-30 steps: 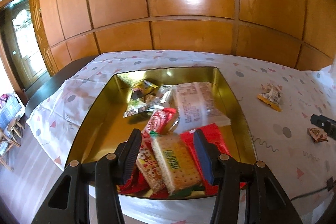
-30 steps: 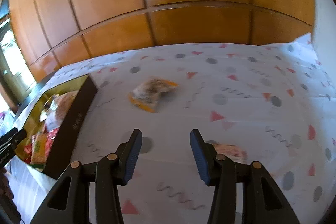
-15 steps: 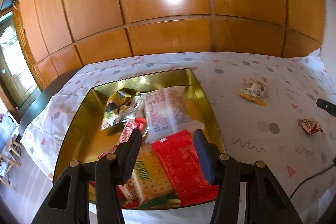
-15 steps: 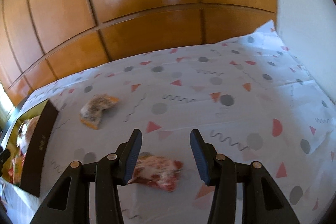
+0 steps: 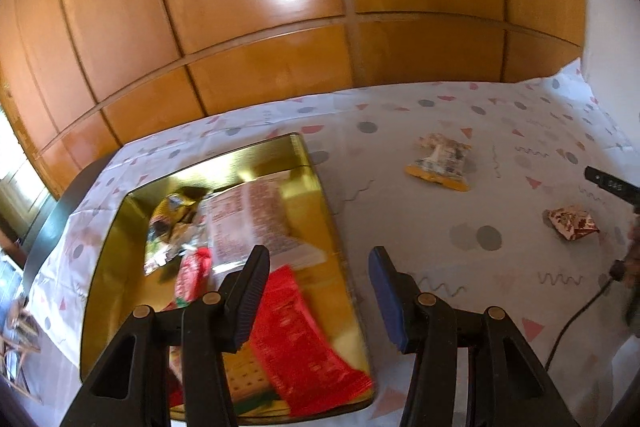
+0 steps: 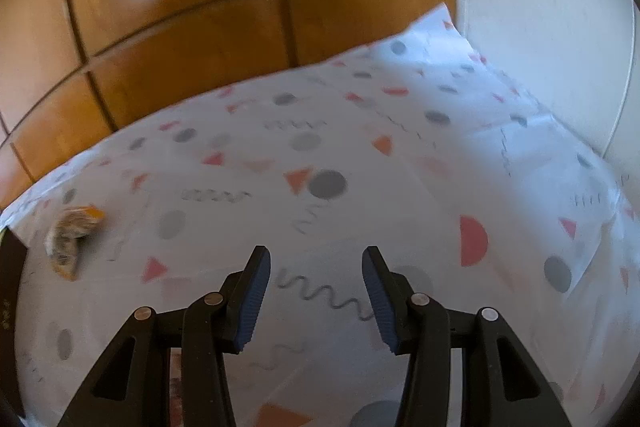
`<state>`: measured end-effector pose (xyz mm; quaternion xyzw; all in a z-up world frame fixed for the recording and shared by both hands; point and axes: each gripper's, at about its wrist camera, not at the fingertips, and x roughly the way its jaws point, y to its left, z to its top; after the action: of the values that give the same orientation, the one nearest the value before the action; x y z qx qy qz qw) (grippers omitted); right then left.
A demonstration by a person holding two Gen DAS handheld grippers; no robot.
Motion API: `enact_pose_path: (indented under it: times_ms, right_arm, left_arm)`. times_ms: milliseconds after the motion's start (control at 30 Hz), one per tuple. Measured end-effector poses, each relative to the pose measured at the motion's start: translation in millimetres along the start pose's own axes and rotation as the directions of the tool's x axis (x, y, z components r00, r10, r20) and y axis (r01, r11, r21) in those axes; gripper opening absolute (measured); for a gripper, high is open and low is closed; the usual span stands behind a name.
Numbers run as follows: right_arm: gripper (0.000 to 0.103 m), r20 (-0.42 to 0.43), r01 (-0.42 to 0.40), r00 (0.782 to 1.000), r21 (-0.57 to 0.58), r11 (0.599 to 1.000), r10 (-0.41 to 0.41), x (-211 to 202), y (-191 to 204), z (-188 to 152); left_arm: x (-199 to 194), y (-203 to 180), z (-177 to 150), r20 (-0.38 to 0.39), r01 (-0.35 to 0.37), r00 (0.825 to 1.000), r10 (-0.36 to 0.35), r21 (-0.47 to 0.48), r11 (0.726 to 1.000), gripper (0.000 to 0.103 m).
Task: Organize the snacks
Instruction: 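Move the left tool toward the clear puffed snack bag on the bed, then grasp the clear puffed snack bag with the left tool and lift it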
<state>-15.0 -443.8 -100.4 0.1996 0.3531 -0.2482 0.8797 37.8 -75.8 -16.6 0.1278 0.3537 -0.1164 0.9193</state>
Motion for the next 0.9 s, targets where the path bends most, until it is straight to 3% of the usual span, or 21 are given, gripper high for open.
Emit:
enact_pose_path:
  times_ms: [100, 333, 433, 567, 700, 900]
  right_arm:
    - [0.049, 0.006, -0.030, 1.000, 0.032, 0.999, 0.030, -1, -7, -2]
    - [0.059, 0.014, -0.068, 0.998, 0.031, 0.997, 0.068, -1, -6, -4]
    - [0.061, 0.019, -0.076, 0.997, 0.033, 0.997, 0.076, 0, -6, -4]
    - [0.064, 0.024, -0.093, 0.995, 0.035, 0.995, 0.092, 0, -6, -4]
    - [0.066, 0.028, -0.108, 0.994, 0.040, 0.993, 0.107, 0, -7, -4]
    - [0.068, 0.034, -0.123, 0.992, 0.046, 0.991, 0.121, 0, -8, -4]
  left_arm:
    - [5, -10, 7, -0.010, 0.026, 1.000, -0.026, 0.011, 1.000, 0.052]
    - [27, -37, 31, -0.074, 0.136, 0.988, -0.135, 0.012, 0.991, 0.056]
    - [42, -47, 41, -0.133, 0.220, 0.965, -0.224, -0.043, 0.975, 0.058]
    - [68, -60, 53, -0.218, 0.306, 0.916, -0.337, -0.165, 0.938, 0.058]
    - [86, -76, 70, -0.218, 0.278, 0.930, -0.297, -0.111, 0.954, 0.059]
    - [119, -94, 92, -0.241, 0.268, 0.935, -0.260, -0.002, 0.964, 0.076]
